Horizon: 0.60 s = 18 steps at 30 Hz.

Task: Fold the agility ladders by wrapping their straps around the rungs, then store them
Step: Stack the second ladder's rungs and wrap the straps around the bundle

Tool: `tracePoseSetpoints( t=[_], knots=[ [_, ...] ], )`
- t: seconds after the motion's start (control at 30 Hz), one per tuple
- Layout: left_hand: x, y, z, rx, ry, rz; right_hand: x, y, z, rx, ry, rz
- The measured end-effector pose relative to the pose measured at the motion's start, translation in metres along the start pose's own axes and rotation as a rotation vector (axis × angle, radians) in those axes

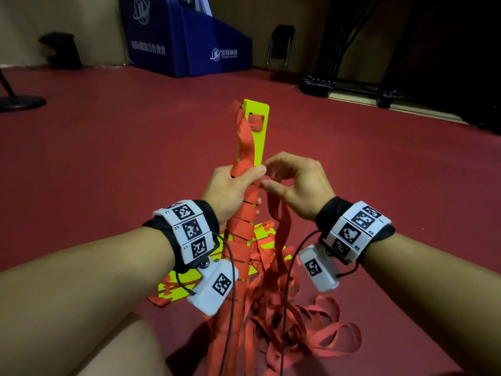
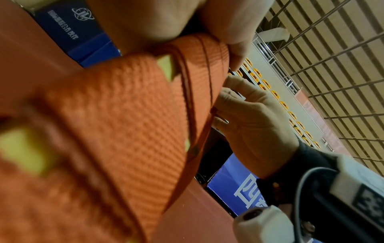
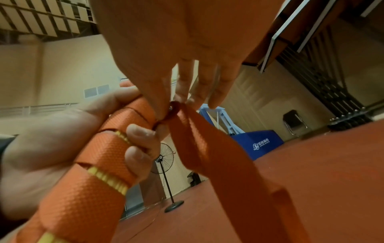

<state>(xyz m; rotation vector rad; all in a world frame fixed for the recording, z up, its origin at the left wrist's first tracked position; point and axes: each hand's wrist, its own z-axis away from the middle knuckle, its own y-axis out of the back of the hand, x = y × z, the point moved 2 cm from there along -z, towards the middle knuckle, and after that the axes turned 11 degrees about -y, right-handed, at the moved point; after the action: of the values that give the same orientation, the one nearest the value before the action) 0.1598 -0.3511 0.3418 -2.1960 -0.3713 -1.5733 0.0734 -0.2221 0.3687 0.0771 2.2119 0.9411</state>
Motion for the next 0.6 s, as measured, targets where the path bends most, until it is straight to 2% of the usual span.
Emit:
tracePoseSetpoints(
  t=[0.1,0.2,0.3,0.43,0.5,0.6],
  knots=[
    [-0.002,0.0,0.0,-0.003,-0.013,-0.048,-0.001,0.002,-0.002,-0.014,-0.055,0.051],
    [-0.004,-0.001,0.0,-0.011,-0.026,-0.107,0.0,0.003,-0.006,-0.105,-0.12,0.143],
    [-0.006,-0.004,0.001,-0.038,-0.019,-0.15,0.003,0.002,-0.006,-0.179,-0.094,0.237],
    [-0.009,-0.002,-0.001,-0.031,0.015,-0.117,0.007,0.003,-0.004,-0.245,-0.166,0.344],
    [-0.009,-0.002,-0.001,-0.031,0.032,-0.091,0.012,0.003,-0.003,-0.301,-0.211,0.275],
    [-0.007,-0.001,-0.003,-0.002,0.04,-0.078,0.023,0.006,-0.002,-0.376,-0.284,0.001]
  ],
)
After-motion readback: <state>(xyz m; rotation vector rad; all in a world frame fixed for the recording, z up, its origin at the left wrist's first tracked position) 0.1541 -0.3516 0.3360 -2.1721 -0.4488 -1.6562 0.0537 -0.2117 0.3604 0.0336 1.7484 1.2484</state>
